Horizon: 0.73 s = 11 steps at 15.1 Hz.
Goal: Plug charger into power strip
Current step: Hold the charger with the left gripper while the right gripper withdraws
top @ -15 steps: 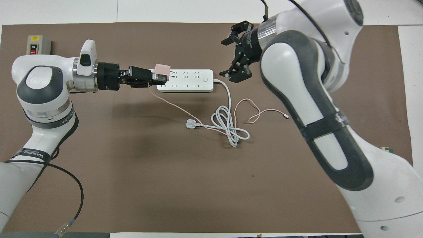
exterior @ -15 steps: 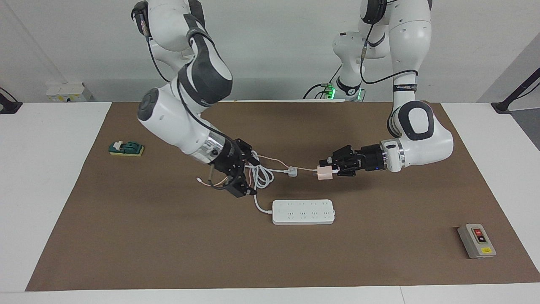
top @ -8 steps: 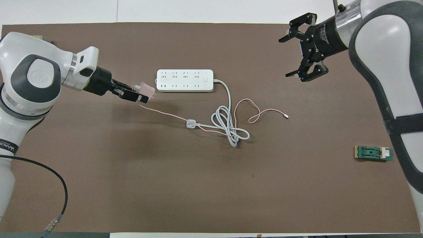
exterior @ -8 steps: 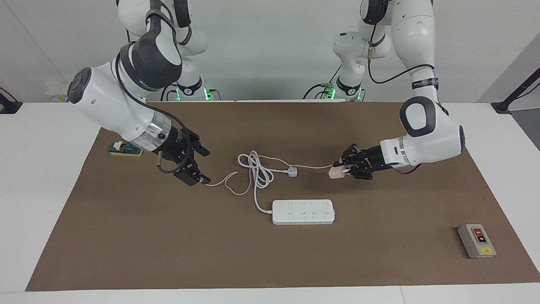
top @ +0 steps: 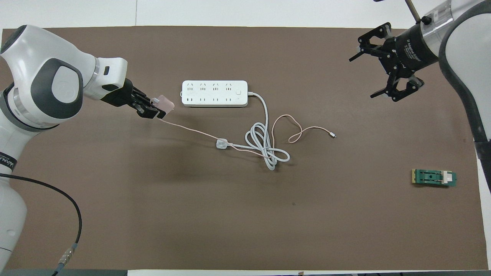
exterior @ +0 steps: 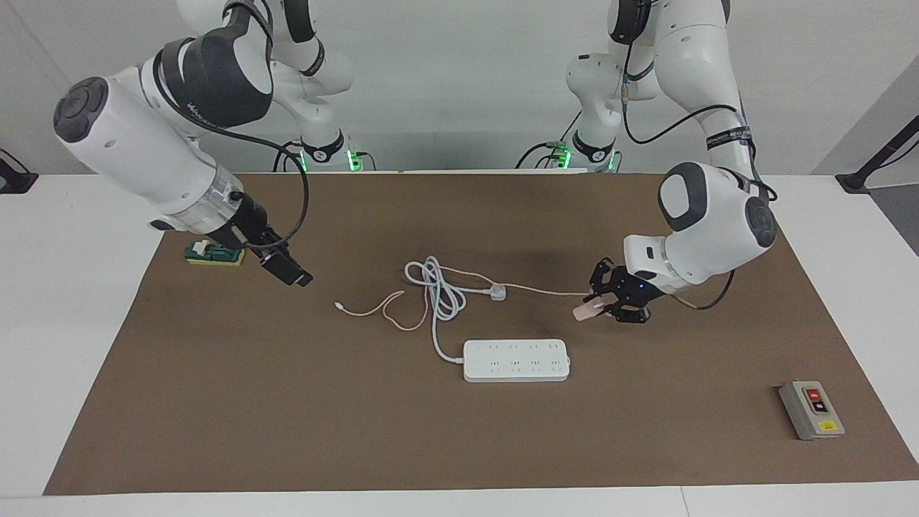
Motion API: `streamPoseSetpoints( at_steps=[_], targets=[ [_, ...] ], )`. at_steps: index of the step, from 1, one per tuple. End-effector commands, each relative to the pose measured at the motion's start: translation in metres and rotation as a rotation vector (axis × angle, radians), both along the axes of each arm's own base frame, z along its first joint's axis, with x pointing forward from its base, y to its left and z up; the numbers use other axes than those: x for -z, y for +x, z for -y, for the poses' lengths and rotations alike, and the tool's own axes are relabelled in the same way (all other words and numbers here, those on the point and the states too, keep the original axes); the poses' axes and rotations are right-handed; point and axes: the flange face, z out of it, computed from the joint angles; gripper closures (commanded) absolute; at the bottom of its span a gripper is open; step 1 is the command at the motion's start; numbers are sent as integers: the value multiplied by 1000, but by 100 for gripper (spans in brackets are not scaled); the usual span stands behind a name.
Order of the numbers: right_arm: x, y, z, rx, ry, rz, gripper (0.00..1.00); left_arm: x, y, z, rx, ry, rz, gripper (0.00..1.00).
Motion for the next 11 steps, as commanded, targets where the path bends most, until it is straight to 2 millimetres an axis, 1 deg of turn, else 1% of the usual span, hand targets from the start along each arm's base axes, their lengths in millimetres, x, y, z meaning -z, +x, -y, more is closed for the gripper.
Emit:
streamPoseSetpoints(
  at_steps=[1, 3, 4, 6, 7, 9, 11],
  targets=[
    [-18, -18, 27, -192, -47, 59, 0, 2, 4, 16, 138, 43, 98, 100],
    [-24, -30, 51, -338, -81, 96, 0, 5, -1, 29, 228, 123, 118, 100],
    [-28, -36, 61, -408, -101, 113, 0, 11, -5, 33, 270, 148, 117, 100],
    [-40, -53, 79, -547, -145, 140, 0, 14, -10, 42, 323, 153, 124, 100],
    [-45, -65, 88, -606, -163, 150, 0, 19, -13, 42, 342, 156, 128, 100],
    [-53, -92, 98, -667, -158, 160, 0, 24, -16, 52, 345, 157, 165, 100],
    [-60, -118, 99, -711, -144, 166, 0, 32, -21, 64, 386, 221, 233, 100]
  ],
)
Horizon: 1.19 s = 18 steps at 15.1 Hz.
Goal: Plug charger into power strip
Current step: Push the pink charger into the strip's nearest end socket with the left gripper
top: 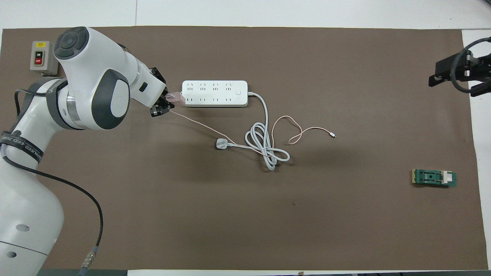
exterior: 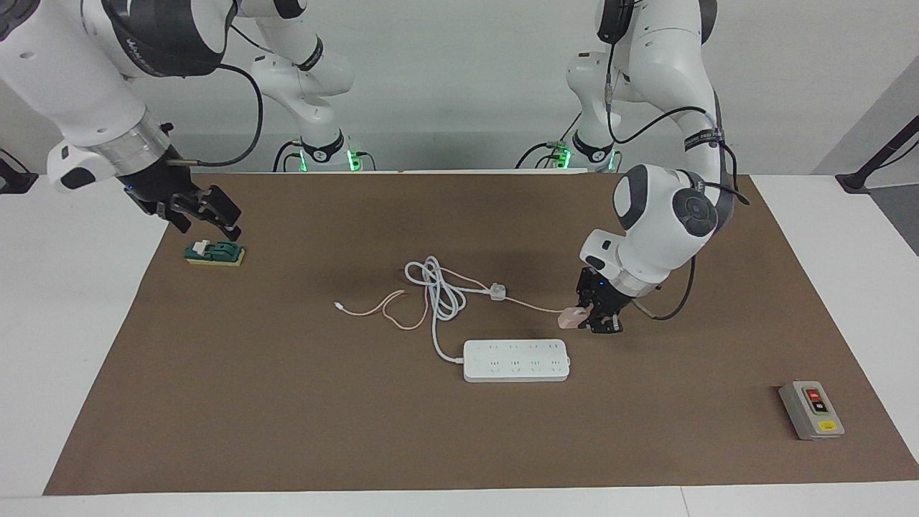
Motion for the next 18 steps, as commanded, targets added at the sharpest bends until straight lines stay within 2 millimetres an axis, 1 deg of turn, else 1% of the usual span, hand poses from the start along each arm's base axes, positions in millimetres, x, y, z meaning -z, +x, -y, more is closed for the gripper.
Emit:
streamPoseSetpoints(
  at_steps=[1, 2, 3, 6, 8, 11, 13, 17, 18],
  targets=[
    [-3, -45, 4, -83, -6, -7, 0, 14, -10, 12, 58, 65, 101, 100],
    [-3, -49, 7, -101, -16, -16, 0, 20, -13, 17, 63, 62, 118, 100],
    [-2, -53, 7, -126, -25, -30, 0, 25, -16, 18, 65, 63, 129, 100],
    [1, -54, 13, -191, -33, -37, 0, 25, -16, 17, 63, 66, 146, 100],
    [-2, -57, 11, -199, -37, -41, 0, 34, -20, 16, 63, 68, 164, 100],
    [-2, -57, 9, -212, -77, -48, 0, 35, -22, 18, 81, 86, 181, 100],
    [-4, -53, -3, -231, -132, -37, 0, 35, -22, 18, 51, 84, 176, 100],
    [-5, -48, -3, -222, -143, -1, 0, 35, -25, 25, 51, 82, 177, 100],
    [-3, -48, -2, -215, -142, -6, 0, 34, -25, 25, 49, 81, 178, 100]
  ],
)
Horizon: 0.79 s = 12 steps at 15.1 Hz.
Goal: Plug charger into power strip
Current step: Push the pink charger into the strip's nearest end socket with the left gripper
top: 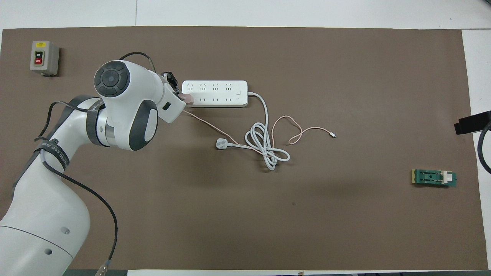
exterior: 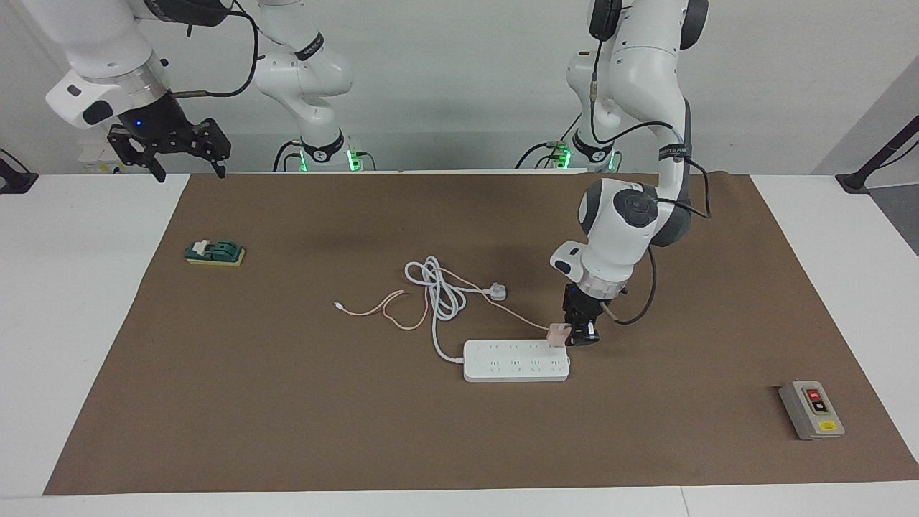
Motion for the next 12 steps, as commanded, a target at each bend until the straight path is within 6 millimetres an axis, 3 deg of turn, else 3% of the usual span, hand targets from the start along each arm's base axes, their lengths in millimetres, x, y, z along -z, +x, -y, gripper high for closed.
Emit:
streamPoseSetpoints(
  at_steps=[1, 12],
  targets=[
    [3, -4, 2, 9, -14, 8, 0, -3, -9, 4, -4, 8, 40, 100],
    [5, -2, -1, 85, 0, 22, 0, 5, -8, 1, 33, 56, 70, 100]
  ],
)
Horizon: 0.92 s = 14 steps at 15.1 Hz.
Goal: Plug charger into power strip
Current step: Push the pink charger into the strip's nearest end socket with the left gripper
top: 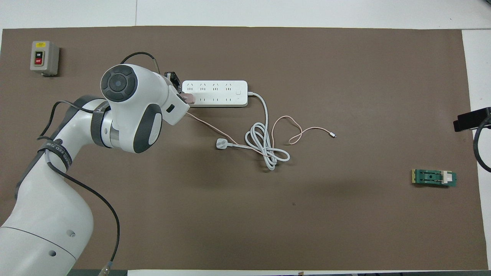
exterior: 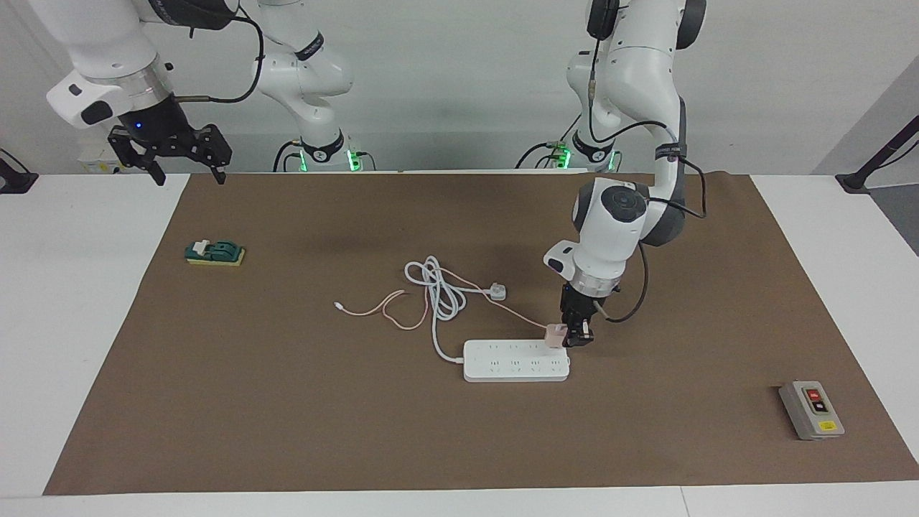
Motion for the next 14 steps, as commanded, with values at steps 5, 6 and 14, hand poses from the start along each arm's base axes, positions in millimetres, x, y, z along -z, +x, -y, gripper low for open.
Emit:
streamPoseSetpoints(
  at_steps=[5, 6, 14],
  targets=[
    [1, -4, -3, 22, 36, 16, 0, 8, -7, -3, 5, 29, 25, 100],
    [1, -4, -3, 22, 38, 14, 0, 8, -7, -3, 7, 31, 26, 100],
    [1, -4, -9, 16, 54, 15, 0, 32, -6, 12, 69, 106, -21, 100]
  ],
)
